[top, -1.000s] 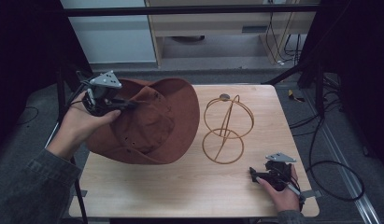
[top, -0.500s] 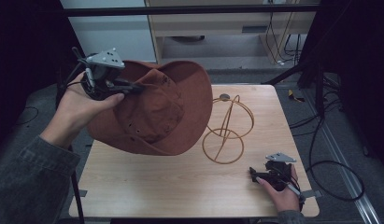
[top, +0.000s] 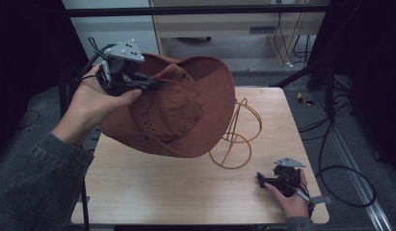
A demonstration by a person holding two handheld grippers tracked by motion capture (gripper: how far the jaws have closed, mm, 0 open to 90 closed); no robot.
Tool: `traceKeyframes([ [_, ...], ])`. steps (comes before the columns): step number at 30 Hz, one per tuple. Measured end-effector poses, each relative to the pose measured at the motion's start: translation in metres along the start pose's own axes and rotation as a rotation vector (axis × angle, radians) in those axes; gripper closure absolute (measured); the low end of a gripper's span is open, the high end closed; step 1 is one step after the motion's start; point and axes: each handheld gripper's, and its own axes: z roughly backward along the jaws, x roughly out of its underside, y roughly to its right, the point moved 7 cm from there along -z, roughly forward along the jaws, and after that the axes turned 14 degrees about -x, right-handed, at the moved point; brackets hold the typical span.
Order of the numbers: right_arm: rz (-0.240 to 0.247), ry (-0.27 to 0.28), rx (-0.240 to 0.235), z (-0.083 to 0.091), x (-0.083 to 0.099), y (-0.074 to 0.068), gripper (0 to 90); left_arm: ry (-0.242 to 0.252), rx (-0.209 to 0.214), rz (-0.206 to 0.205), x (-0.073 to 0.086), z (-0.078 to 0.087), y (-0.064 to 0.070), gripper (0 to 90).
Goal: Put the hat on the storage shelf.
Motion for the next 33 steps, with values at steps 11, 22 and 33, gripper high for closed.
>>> traceKeyframes([
  [11, 0.000, 0.000, 0.000, 0.000, 0.000, 0.000, 2.1, 0.019, 0.004, -0.034, -0.021, -0.012, 0.013, 87.8],
  [22, 0.002, -0.001, 0.000, 0.000, 0.000, 0.000, 2.1, 0.017, 0.002, -0.050, -0.030, -0.024, 0.017, 87.6],
  [33, 0.000, 0.000, 0.000, 0.000, 0.000, 0.000, 2.1, 0.021, 0.011, -0.078, -0.043, -0.030, 0.027, 87.6],
])
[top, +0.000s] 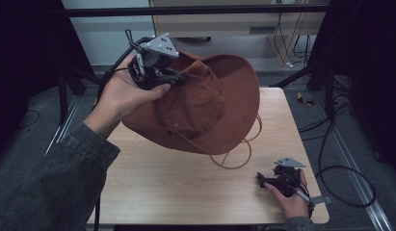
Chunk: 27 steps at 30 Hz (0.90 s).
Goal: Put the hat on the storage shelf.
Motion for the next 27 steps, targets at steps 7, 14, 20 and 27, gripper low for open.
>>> traceKeyframes([
  [7, 0.001, -0.001, -0.001, 0.000, 0.000, 0.000, 2.0, 0.003, 0.014, -0.010, -0.006, -0.007, 0.008, 87.6],
  [14, 0.001, -0.001, -0.001, 0.000, 0.000, 0.000, 2.0, 0.001, 0.026, -0.022, -0.011, -0.010, 0.014, 87.6],
  [20, 0.002, 0.000, 0.001, 0.000, 0.000, 0.000, 2.0, 0.003, 0.034, -0.033, -0.016, -0.014, 0.021, 87.6],
  [27, 0.001, 0.000, -0.001, 0.000, 0.000, 0.000, 2.0, 0.006, 0.043, -0.046, -0.024, -0.020, 0.028, 87.6],
])
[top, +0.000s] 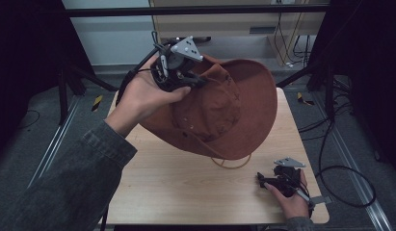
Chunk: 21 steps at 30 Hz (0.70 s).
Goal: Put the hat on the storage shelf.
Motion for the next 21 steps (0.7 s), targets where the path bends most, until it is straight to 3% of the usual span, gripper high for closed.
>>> traceKeyframes([
  [21, 0.001, -0.002, -0.001, 0.000, 0.000, 0.000, 2.0, 0.011, 0.034, -0.026, -0.026, -0.023, 0.021, 87.6],
])
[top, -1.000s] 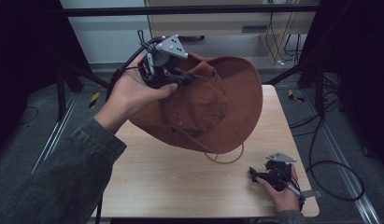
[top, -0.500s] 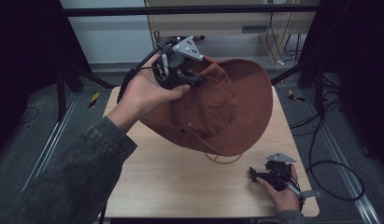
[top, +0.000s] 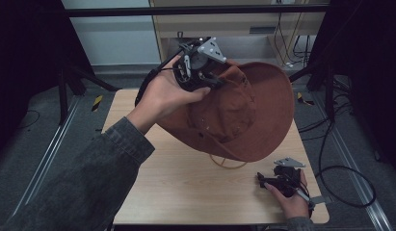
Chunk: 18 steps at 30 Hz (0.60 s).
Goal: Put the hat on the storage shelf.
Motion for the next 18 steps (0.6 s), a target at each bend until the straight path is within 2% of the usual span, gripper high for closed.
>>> traceKeyframes([
  [18, 0.000, 0.001, -0.001, 0.000, 0.000, 0.000, 2.0, -0.019, 0.026, -0.018, -0.012, -0.027, 0.013, 87.6],
])
